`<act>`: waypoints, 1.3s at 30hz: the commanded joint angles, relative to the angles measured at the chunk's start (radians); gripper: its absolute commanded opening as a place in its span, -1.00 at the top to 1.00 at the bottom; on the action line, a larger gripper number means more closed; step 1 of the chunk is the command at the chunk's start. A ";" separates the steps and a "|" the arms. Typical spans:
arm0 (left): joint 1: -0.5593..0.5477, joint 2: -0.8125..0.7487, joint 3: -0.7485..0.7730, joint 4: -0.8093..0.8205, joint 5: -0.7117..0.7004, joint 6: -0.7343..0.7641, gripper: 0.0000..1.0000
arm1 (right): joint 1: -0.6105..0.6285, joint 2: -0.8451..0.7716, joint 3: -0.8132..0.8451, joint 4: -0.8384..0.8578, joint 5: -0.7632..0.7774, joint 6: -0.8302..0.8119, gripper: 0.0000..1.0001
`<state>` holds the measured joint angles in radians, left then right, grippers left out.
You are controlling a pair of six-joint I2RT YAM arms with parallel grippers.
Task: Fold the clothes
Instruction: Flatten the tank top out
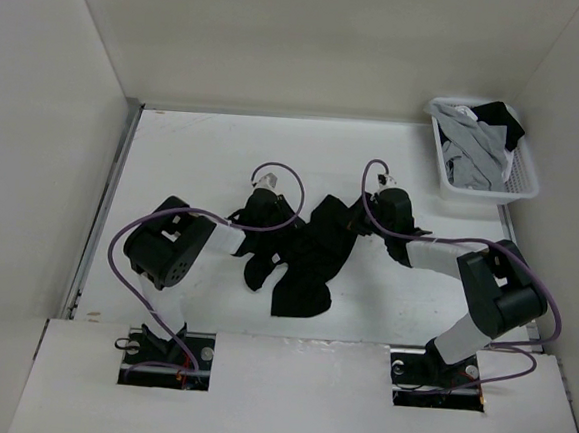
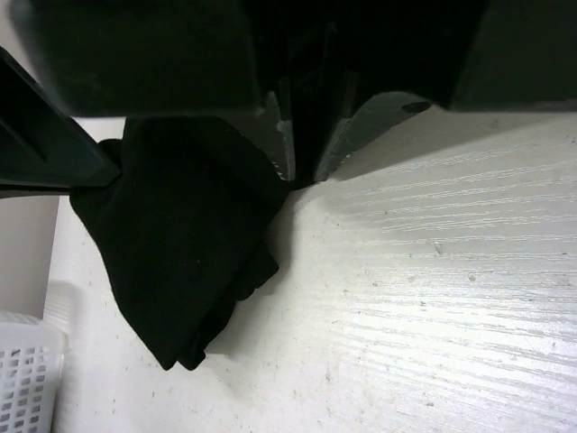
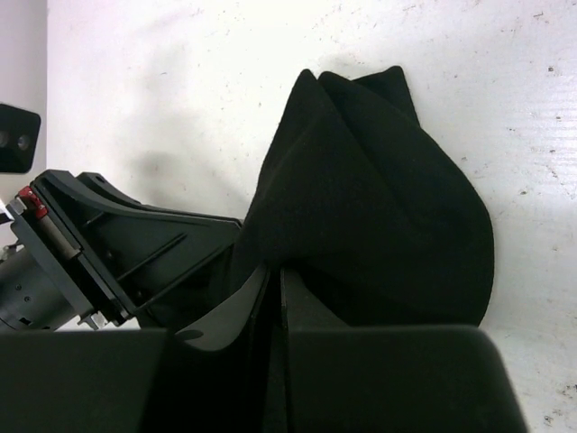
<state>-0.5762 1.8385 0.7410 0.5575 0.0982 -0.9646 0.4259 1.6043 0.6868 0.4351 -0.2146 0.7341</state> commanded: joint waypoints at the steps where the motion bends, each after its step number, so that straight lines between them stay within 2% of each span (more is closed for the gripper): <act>1: 0.009 -0.018 0.015 0.025 0.000 -0.003 0.81 | -0.006 -0.018 -0.006 0.059 -0.011 0.004 0.81; 6: 0.005 -0.105 0.006 0.025 0.000 -0.005 0.96 | -0.009 -0.015 0.005 0.059 -0.006 0.005 0.76; 9: 0.003 -0.194 0.006 0.015 0.003 -0.003 1.00 | -0.009 -0.020 0.040 0.041 -0.012 0.007 0.88; 12: 0.009 -0.298 0.015 -0.024 -0.011 0.000 1.00 | -0.011 -0.053 0.103 -0.005 -0.006 0.002 0.91; 17: 0.020 -0.473 0.049 -0.065 -0.049 -0.008 1.00 | -0.042 -0.165 0.282 -0.156 0.000 -0.047 0.91; 22: 0.012 -0.623 0.080 -0.111 -0.081 0.001 1.00 | -0.028 -0.265 0.525 -0.387 0.030 -0.131 0.85; 24: 0.031 -0.714 0.045 -0.137 -0.116 -0.002 1.00 | 0.012 -0.254 0.607 -0.482 0.038 -0.159 0.76; 28: 0.077 -0.824 -0.050 -0.203 -0.187 -0.013 1.00 | 0.043 -0.158 0.684 -0.561 0.101 -0.197 0.34; 31: 0.132 -0.855 -0.129 -0.237 -0.203 -0.058 1.00 | 0.049 -0.156 0.604 -0.518 0.170 -0.188 0.05; 34: 0.187 -0.854 -0.192 -0.231 -0.193 -0.097 1.00 | 0.055 -0.211 0.440 -0.408 0.210 -0.180 -0.09; 35: 0.206 -0.849 -0.209 -0.229 -0.190 -0.105 1.00 | 0.055 -0.225 0.383 -0.383 0.218 -0.174 -0.08; 36: 0.224 -0.843 -0.224 -0.225 -0.186 -0.112 1.00 | 0.046 -0.233 0.337 -0.368 0.222 -0.171 0.04; 39: 0.262 -0.814 -0.259 -0.199 -0.163 -0.120 1.00 | -0.015 -0.196 0.246 -0.365 0.230 -0.156 0.58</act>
<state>-0.3412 1.0191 0.5011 0.3130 -0.0753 -1.0512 0.4587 1.4090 0.9668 0.0036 -0.0341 0.5674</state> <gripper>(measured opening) 0.014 0.264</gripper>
